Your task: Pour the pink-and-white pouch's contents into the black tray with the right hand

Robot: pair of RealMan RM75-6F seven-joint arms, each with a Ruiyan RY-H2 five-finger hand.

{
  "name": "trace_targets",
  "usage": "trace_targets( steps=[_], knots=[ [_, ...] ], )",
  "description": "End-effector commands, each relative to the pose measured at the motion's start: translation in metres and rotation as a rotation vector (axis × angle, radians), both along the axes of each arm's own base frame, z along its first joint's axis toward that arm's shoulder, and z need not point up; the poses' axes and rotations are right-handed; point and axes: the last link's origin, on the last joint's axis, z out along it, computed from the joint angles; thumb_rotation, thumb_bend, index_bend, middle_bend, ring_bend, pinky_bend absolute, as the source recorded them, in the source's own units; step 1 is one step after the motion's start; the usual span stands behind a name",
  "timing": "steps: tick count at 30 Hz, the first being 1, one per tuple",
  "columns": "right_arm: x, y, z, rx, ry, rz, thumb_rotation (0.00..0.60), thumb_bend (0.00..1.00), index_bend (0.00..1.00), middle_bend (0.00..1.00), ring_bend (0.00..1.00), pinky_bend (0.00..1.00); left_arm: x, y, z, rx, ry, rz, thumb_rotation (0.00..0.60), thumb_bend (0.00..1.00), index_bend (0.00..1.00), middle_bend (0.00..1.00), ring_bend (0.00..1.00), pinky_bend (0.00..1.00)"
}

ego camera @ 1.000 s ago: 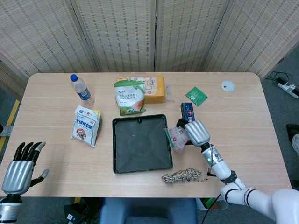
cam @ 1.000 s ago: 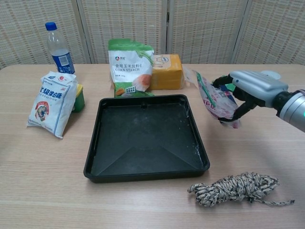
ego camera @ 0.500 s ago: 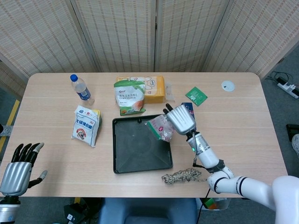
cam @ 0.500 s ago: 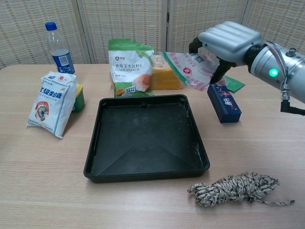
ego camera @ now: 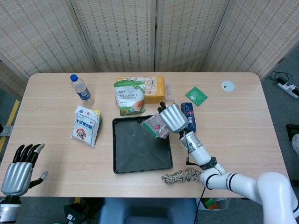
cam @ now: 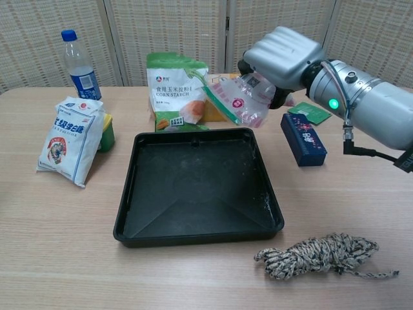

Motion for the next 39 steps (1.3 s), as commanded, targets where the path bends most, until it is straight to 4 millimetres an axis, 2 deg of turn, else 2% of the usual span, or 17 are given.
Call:
trace_targets(
  steps=[1, 15, 20, 31, 39],
  knots=[
    [0.000, 0.002, -0.005, -0.014, 0.033, 0.025, 0.600, 0.37, 0.73, 0.55, 0.95, 0.97, 0.000, 0.000, -0.001, -0.001, 0.000, 0.002, 0.600, 0.31, 0.11, 0.15, 0.12, 0.04],
    [-0.001, 0.007, -0.022, -0.076, 0.159, 0.097, 0.600, 0.37, 0.73, 0.55, 0.95, 0.97, -0.002, -0.001, -0.002, -0.001, 0.004, 0.007, 0.600, 0.31, 0.11, 0.15, 0.12, 0.04],
    [-0.001, 0.009, -0.027, -0.083, 0.152, 0.098, 0.600, 0.37, 0.75, 0.56, 0.95, 0.97, -0.002, -0.001, -0.001, 0.003, 0.009, 0.006, 0.600, 0.31, 0.11, 0.15, 0.12, 0.04],
    [-0.003, 0.012, -0.035, -0.199, 0.212, 0.111, 0.600, 0.37, 0.75, 0.56, 0.95, 0.97, -0.004, -0.001, -0.002, 0.004, 0.013, 0.009, 0.600, 0.31, 0.11, 0.15, 0.12, 0.04],
    [-0.008, 0.013, -0.041, -0.140, 0.114, 0.026, 0.600, 0.37, 0.75, 0.56, 0.95, 0.97, -0.005, -0.001, -0.002, 0.003, 0.013, 0.011, 0.600, 0.31, 0.11, 0.15, 0.12, 0.04]
  ],
)
